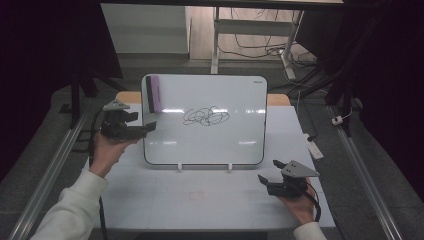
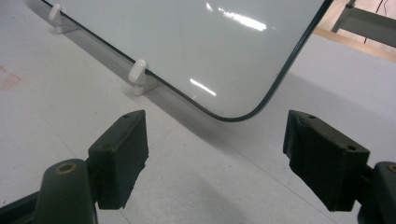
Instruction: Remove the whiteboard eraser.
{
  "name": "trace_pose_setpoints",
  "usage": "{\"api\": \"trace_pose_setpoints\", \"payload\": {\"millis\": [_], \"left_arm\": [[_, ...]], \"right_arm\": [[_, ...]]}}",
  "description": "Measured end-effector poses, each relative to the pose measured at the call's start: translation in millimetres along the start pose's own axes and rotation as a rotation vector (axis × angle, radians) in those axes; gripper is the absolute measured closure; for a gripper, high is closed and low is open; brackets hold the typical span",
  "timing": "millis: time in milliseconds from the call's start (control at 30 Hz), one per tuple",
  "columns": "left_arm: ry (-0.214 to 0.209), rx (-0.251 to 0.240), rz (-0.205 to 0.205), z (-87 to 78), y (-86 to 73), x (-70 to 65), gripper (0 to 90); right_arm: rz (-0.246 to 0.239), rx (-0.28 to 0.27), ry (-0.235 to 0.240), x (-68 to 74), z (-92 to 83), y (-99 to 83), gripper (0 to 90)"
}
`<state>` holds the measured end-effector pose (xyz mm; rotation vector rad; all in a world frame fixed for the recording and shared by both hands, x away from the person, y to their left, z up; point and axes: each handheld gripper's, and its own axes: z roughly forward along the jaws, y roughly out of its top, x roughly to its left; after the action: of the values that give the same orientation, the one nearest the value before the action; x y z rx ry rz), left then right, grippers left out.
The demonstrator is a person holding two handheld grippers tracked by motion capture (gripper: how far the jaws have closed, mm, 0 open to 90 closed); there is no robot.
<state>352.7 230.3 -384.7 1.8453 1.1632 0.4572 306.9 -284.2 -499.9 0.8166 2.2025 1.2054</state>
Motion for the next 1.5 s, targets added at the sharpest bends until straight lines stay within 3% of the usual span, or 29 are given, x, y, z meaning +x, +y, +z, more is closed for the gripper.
{"api": "trace_pose_setpoints", "payload": {"millis": [200,333,433,567,733,900,1067,1267,1367,1500], "left_arm": [[0.021,-0.012,0.036,3.5,21.1,-2.2,23.3],[0.021,-0.032,0.021,6.6,36.9,-1.3,26.2],[0.037,-0.019,0.032,9.9,47.4,1.8,29.8],[0.057,-0.026,0.012,13.1,57.9,8.1,34.4],[0.031,-0.061,-0.039,14.7,68.1,13.7,38.7],[0.054,-0.065,-0.045,18.2,76.5,12.8,42.4],[0.087,-0.059,-0.049,19.9,78.4,15.5,53.1],[0.062,-0.066,-0.091,19.0,77.9,18.2,59.4],[0.076,-0.062,-0.077,17.2,78.1,13.8,60.8],[0.079,-0.055,-0.012,10.5,77.3,4.1,61.9]], "right_arm": [[-0.001,0.008,-0.003,-0.2,0.8,-1.5,21.6],[0.002,0.015,-0.004,-1.0,1.7,-2.6,21.6],[0.003,0.015,-0.007,-1.4,0.9,-2.8,21.6],[0.006,0.016,-0.011,-2.0,0.4,-3.4,21.6],[0.004,0.024,-0.012,-2.3,1.3,-4.0,21.6],[0.002,0.025,-0.015,-2.1,1.1,-4.0,21.6],[0.0,0.032,-0.017,-2.2,1.6,-4.8,21.6],[-0.003,0.036,-0.022,-1.5,2.0,-4.8,21.6],[-0.005,0.036,-0.024,-1.6,1.6,-4.7,21.7],[-0.001,0.031,-0.029,-2.1,0.7,-4.4,21.7]]}}
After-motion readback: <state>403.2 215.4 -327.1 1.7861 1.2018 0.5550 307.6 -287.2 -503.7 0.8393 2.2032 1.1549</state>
